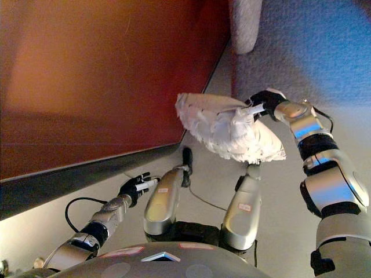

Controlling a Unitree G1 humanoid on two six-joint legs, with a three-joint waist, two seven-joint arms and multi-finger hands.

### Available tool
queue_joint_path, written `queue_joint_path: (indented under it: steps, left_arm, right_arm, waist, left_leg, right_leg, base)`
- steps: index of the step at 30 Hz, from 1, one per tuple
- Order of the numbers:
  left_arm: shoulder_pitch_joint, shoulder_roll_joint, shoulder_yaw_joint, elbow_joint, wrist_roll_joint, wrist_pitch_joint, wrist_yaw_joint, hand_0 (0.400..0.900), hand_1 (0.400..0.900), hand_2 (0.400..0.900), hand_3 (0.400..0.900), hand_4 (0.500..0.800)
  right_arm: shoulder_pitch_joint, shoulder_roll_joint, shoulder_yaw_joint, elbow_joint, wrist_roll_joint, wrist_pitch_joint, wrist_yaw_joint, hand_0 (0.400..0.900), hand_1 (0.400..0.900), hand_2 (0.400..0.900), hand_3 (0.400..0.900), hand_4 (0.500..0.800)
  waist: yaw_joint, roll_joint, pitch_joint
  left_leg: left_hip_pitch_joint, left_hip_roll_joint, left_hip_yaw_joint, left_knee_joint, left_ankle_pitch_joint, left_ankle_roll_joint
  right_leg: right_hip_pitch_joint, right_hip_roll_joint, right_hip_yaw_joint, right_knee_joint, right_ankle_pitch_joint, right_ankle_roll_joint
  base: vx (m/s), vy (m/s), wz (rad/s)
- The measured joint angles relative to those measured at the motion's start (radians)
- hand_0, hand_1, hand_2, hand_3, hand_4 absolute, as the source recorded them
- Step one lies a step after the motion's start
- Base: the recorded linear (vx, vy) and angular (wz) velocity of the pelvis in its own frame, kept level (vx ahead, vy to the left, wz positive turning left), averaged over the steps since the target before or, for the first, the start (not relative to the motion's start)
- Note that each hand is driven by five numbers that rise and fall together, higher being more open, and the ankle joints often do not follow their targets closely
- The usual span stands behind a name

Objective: Pick up the pillow and put it on the sofa.

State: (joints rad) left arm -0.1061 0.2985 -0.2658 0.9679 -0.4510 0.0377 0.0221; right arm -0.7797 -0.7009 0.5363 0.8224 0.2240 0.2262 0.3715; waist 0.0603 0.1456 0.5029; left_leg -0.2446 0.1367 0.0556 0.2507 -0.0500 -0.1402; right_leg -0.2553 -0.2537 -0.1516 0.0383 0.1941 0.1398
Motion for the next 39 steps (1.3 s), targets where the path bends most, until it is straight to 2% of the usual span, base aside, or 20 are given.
queue_joint_path:
  steps: [6, 10, 15, 18, 25, 30, 37, 38, 39]
  left_arm:
    - [0.001, 0.033, 0.052, 0.043, 0.076, 0.017, 0.006, 0.9, 0.9, 0.9, 0.9, 0.8]
    - [0.023, 0.034, 0.101, 0.058, 0.131, 0.031, 0.005, 0.9, 0.9, 0.9, 0.9, 0.8]
    - [0.067, 0.034, 0.142, 0.088, 0.2, 0.027, 0.005, 0.9, 0.9, 0.9, 0.9, 0.8]
    - [0.094, 0.033, 0.142, 0.113, 0.223, 0.019, 0.004, 0.9, 0.9, 0.9, 0.9, 0.8]
    - [0.171, 0.035, 0.142, 0.182, 0.26, 0.003, 0.003, 0.9, 0.9, 0.9, 0.9, 0.8]
    - [0.199, 0.034, 0.142, 0.216, 0.262, 0.003, 0.005, 0.9, 0.9, 0.9, 0.9, 0.8]
    - [0.201, 0.04, 0.142, 0.249, 0.302, -0.002, -0.01, 0.9, 0.9, 0.9, 0.9, 0.8]
    - [0.201, 0.041, 0.142, 0.253, 0.303, -0.006, -0.014, 0.9, 0.9, 0.9, 0.9, 0.8]
    - [0.202, 0.041, 0.142, 0.253, 0.31, -0.007, -0.017, 0.9, 0.9, 0.9, 0.9, 0.8]
  right_arm:
    - [0.09, -0.011, -0.036, -0.158, 0.042, 0.001, 0.052, 0.4, 0.4, 0.4, 0.4, 0.5]
    - [0.158, -0.03, -0.13, -0.271, 0.105, 0.005, 0.071, 0.4, 0.4, 0.4, 0.4, 0.5]
    - [0.197, -0.078, -0.216, -0.283, 0.178, 0.005, 0.064, 0.4, 0.4, 0.4, 0.4, 0.5]
    - [0.205, -0.128, -0.238, -0.269, 0.251, 0.012, 0.049, 0.4, 0.4, 0.4, 0.4, 0.5]
    - [0.146, -0.241, -0.25, -0.079, 0.33, 0.032, 0.051, 0.4, 0.4, 0.4, 0.4, 0.5]
    - [0.001, -0.297, -0.245, 0.086, 0.346, 0.061, 0.05, 0.4, 0.4, 0.4, 0.4, 0.5]
    - [-0.156, -0.349, -0.215, 0.326, 0.335, 0.102, 0.035, 0.4, 0.4, 0.4, 0.4, 0.5]
    - [-0.174, -0.349, -0.208, 0.357, 0.303, 0.104, 0.027, 0.551, 0.551, 0.551, 0.551, 0.591]
    - [-0.197, -0.348, -0.183, 0.382, 0.265, 0.115, 0.0, 0.9, 0.9, 0.9, 0.9, 0.8]
  waist:
    - [-0.021, -0.076, -0.027]
    - [-0.031, -0.107, -0.046]
    - [-0.026, -0.114, -0.091]
    - [-0.025, -0.111, -0.134]
    - [-0.019, -0.117, -0.249]
    - [-0.016, -0.118, -0.282]
    - [0.029, -0.12, -0.326]
    - [0.032, -0.119, -0.327]
    - [0.036, -0.117, -0.328]
  left_leg:
    - [0.117, 0.023, 0.009, -0.087, 0.014, -0.02]
    - [0.179, 0.042, 0.015, -0.124, 0.016, -0.025]
    - [0.242, 0.06, 0.019, -0.162, 0.021, -0.033]
    - [0.265, 0.065, 0.02, -0.18, 0.023, -0.036]
    - [0.338, 0.075, 0.015, -0.244, 0.033, -0.042]
    - [0.372, 0.076, 0.012, -0.265, 0.039, -0.043]
    - [0.374, 0.087, -0.003, -0.268, 0.046, -0.052]
    - [0.373, 0.088, -0.007, -0.268, 0.046, -0.052]
    - [0.371, 0.088, -0.009, -0.266, 0.046, -0.053]
  right_leg:
    - [0.104, 0.032, -0.015, -0.055, -0.005, -0.01]
    - [0.156, 0.049, -0.016, -0.079, -0.009, -0.016]
    - [0.215, 0.07, -0.018, -0.103, -0.013, -0.021]
    - [0.236, 0.076, -0.02, -0.115, -0.015, -0.023]
    - [0.298, 0.087, -0.028, -0.124, -0.037, -0.02]
    - [0.323, 0.09, -0.032, -0.124, -0.045, -0.017]
    - [0.329, 0.102, -0.052, -0.124, -0.052, -0.023]
    - [0.331, 0.103, -0.056, -0.124, -0.052, -0.023]
    - [0.331, 0.103, -0.057, -0.124, -0.053, -0.024]
  base:
    - [0.15, -0.081, -0.01]
    - [0.2, -0.077, -0.03]
    - [0.17, -0.07, 0.04]
    - [0.13, -0.062, 0.09]
    - [0.11, -0.053, 0.06]
    - [0.12, -0.076, 0.06]
    - [0.07, -0.083, 0.06]
    - [0.03, -0.067, 0.02]
    - [0.01, -0.053, 0.04]
